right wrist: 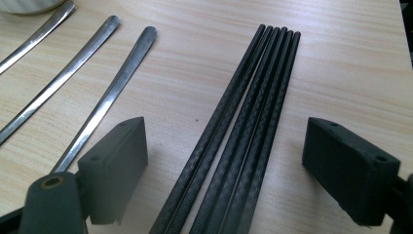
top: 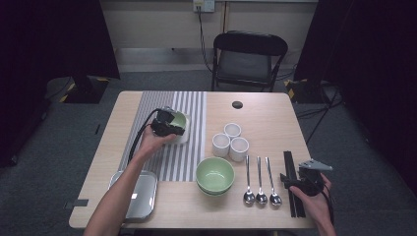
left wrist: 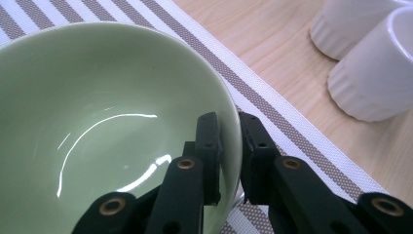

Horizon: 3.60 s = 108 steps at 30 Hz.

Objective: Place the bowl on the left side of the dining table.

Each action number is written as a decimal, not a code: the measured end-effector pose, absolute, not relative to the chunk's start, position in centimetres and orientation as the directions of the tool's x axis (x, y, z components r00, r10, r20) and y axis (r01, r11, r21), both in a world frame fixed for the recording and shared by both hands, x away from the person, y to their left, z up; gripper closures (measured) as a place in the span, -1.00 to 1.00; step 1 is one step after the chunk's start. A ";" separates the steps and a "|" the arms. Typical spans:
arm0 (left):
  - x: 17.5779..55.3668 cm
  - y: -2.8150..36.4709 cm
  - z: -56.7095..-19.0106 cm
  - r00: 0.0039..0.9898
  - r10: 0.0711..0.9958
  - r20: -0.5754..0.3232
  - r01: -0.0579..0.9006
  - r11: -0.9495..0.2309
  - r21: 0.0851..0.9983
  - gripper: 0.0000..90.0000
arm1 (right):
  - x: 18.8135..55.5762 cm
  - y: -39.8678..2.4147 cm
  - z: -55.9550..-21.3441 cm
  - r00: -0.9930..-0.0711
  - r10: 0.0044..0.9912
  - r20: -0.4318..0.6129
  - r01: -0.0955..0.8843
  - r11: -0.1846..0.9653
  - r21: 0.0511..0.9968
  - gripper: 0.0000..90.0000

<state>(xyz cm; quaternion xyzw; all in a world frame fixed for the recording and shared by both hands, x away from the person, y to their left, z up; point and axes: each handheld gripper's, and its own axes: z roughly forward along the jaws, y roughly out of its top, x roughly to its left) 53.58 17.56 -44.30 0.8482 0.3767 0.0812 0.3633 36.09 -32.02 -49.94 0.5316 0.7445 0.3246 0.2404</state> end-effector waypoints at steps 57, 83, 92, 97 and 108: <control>51.5 25.2 -45.4 0.596 0.777 -0.204 0.623 -0.287 0.727 -0.44 | 36.1 -32.0 -49.9 -0.315 0.949 -0.013 0.636 0.221 0.740 -0.63; 48.4 28.3 -43.8 0.594 0.791 -0.146 0.601 -0.316 0.734 -0.56 | 36.1 -32.0 -49.9 -0.315 0.949 -0.014 0.635 0.222 0.740 -0.63; 46.3 31.2 -44.7 0.538 0.832 -0.135 0.597 -0.263 0.758 -0.50 | 36.1 -32.0 -49.9 -0.315 0.949 -0.014 0.636 0.221 0.740 -0.63; 44.9 32.5 -45.9 0.515 0.851 -0.104 0.591 -0.264 0.762 -0.49 | 36.1 -32.0 -49.9 -0.315 0.949 -0.013 0.636 0.221 0.740 -0.63; 45.1 34.6 -49.0 0.490 0.870 -0.060 0.659 -0.324 0.679 -0.52 | 36.1 -31.9 -49.9 -0.305 0.952 -0.013 0.637 0.214 0.740 -0.63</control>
